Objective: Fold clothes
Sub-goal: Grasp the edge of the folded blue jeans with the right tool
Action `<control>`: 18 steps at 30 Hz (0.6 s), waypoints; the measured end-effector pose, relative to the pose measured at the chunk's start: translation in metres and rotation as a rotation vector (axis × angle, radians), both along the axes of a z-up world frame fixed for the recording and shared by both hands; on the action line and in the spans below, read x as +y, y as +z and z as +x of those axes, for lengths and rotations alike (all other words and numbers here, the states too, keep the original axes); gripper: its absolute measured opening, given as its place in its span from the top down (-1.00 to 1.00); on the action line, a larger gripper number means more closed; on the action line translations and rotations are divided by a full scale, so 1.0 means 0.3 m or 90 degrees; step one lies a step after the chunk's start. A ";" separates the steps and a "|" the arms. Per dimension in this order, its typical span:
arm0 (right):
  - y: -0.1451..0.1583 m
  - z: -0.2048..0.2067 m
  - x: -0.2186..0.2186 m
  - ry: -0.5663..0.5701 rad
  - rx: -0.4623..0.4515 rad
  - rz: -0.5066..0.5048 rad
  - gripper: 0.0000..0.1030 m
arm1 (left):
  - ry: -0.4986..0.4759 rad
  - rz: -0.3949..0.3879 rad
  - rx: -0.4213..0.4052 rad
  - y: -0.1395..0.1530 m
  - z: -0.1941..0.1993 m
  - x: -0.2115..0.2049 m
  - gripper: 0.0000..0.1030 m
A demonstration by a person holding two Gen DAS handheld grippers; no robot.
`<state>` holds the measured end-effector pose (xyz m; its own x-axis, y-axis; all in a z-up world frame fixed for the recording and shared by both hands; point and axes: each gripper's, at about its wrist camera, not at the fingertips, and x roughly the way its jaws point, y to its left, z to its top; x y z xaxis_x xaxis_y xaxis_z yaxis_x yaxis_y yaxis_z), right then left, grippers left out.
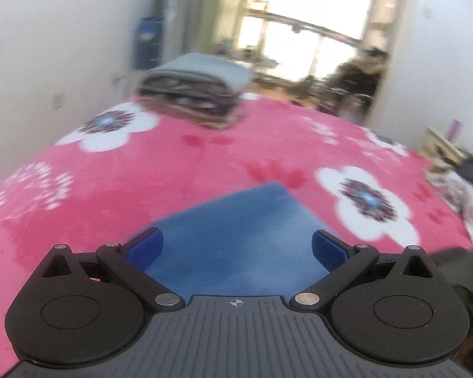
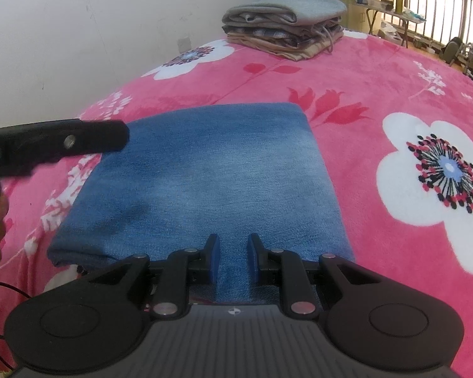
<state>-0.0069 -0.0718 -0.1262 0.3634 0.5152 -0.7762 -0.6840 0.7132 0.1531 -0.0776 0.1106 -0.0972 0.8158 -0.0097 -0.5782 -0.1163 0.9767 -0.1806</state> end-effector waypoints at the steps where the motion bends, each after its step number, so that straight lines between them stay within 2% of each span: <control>1: 0.001 0.001 -0.002 -0.003 0.002 0.001 0.59 | -0.010 0.000 0.014 -0.015 0.009 -0.016 -0.97; 3: 0.002 0.004 -0.008 -0.011 0.008 0.007 0.59 | -0.025 -0.006 0.040 -0.043 0.025 -0.043 -0.96; 5: 0.002 -0.001 -0.013 -0.012 0.004 0.006 0.59 | -0.023 -0.054 0.070 -0.075 0.039 -0.027 -0.97; 7: 0.002 -0.004 -0.016 -0.013 0.003 0.006 0.58 | -0.017 -0.077 0.090 -0.095 0.052 -0.009 -0.96; 13: 0.012 0.015 -0.049 -0.043 0.026 0.029 0.58 | -0.042 -0.026 0.105 -0.117 0.054 -0.037 -0.99; 18: 0.030 0.031 -0.101 -0.087 0.042 0.055 0.58 | -0.039 -0.005 0.122 -0.129 0.063 -0.048 -1.00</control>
